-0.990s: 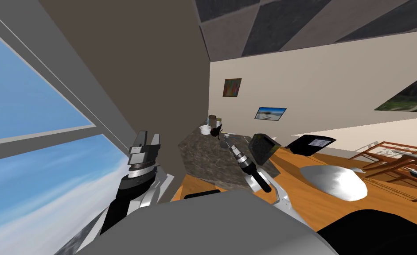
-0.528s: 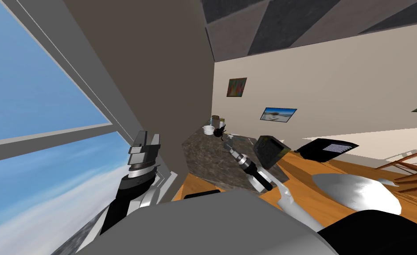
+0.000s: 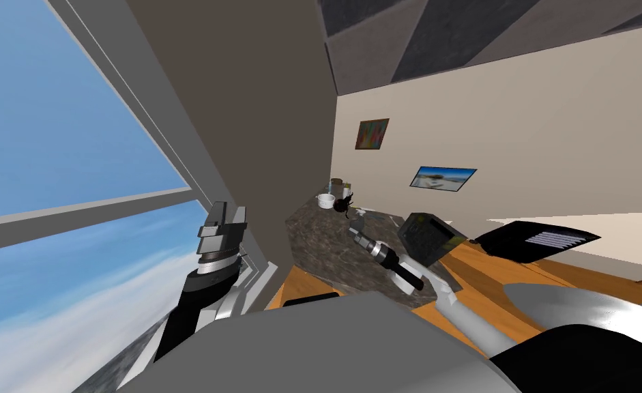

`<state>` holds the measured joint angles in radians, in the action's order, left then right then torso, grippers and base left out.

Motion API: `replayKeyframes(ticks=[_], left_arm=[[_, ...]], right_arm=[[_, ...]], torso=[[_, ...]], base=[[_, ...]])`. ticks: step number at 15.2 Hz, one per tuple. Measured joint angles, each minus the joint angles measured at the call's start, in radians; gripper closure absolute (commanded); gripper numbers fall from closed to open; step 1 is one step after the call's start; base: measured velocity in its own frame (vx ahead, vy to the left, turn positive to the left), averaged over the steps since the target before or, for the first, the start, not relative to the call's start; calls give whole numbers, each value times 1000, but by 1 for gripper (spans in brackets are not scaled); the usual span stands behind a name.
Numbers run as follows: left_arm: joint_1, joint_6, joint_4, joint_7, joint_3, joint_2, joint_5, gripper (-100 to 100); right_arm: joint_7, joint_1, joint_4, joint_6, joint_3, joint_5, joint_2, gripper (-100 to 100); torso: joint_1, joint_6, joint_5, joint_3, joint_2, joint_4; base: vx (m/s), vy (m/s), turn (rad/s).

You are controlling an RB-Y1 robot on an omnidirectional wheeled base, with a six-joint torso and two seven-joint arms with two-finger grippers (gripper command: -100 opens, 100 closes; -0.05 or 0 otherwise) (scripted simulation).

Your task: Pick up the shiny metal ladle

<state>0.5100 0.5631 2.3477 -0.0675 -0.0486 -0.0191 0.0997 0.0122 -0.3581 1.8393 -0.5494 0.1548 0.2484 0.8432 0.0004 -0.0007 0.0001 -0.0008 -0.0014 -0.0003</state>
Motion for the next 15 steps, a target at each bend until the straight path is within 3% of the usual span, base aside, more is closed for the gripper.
replayKeyframes(ticks=[8,15], left_arm=[[0,0,0,0,0,0,0,0],[0,0,0,0,0,0,0,0]], right_arm=[[14,13,-90,-34,48,44,157,-100],[29,26,-200,-82,101,90,308,-100]], torso=[[0,1,0,0,0,0],[0,0,0,0,-1,0]], base=[[18,7,102],[23,8,145]])
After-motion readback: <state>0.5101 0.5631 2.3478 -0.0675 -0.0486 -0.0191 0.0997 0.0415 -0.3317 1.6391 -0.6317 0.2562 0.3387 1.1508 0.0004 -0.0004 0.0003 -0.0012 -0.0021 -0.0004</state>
